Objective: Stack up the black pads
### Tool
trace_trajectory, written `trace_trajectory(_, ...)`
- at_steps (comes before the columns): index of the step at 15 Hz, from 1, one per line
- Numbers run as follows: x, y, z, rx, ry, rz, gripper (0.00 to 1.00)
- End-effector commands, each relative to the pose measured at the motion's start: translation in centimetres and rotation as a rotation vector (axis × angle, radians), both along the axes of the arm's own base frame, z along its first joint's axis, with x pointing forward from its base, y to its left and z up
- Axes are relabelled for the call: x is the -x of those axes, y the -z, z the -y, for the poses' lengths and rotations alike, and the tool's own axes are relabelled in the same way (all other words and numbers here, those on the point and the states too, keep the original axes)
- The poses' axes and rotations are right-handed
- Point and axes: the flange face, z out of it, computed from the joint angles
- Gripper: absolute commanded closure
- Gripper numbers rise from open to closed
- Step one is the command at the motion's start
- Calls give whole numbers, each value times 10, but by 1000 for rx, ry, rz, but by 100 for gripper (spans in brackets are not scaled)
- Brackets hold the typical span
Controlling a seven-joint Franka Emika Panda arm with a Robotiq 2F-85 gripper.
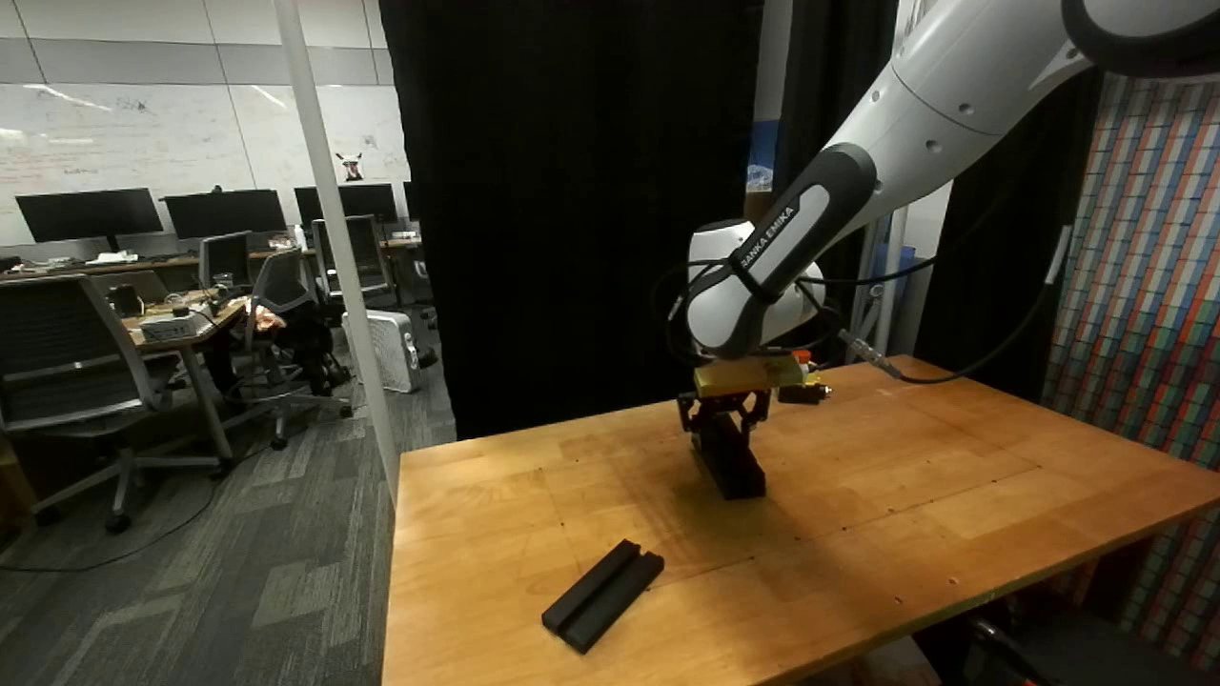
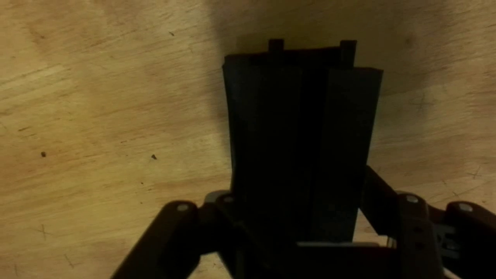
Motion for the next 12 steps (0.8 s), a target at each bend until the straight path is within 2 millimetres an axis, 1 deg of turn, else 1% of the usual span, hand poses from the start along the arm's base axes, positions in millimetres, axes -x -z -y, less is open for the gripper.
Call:
trace_trajectory(1, 6, -11, -2, 7, -23, -3, 55)
trace_trajectory(12, 6, -8, -1, 12, -40, -34, 55)
